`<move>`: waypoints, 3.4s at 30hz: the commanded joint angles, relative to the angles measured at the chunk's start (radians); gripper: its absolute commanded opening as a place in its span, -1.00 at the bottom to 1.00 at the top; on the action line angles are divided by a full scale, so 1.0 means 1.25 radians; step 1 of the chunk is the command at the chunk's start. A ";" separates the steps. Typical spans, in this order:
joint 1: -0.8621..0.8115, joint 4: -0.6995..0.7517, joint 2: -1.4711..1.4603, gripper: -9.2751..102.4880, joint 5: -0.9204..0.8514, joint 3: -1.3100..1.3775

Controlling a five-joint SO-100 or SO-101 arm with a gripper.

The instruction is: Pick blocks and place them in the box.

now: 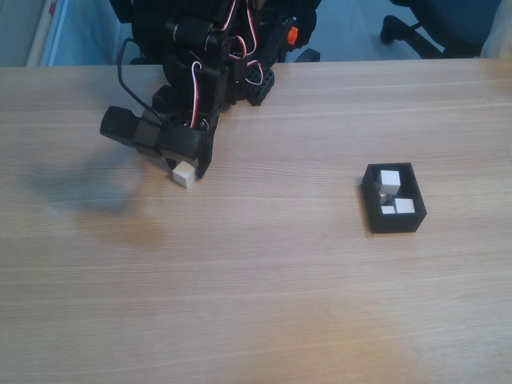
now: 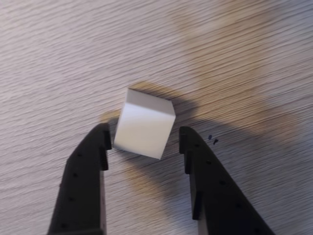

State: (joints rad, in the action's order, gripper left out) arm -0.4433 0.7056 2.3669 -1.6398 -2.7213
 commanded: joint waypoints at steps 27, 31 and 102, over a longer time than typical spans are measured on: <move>0.577 -0.001 0.178 -0.83 0.164 0.169; 0.717 0.018 0.121 -0.83 0.209 0.282; 0.477 0.126 0.418 -0.83 0.065 -0.119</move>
State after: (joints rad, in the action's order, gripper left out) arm 0.1887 0.8222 2.7566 -1.5432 -2.8118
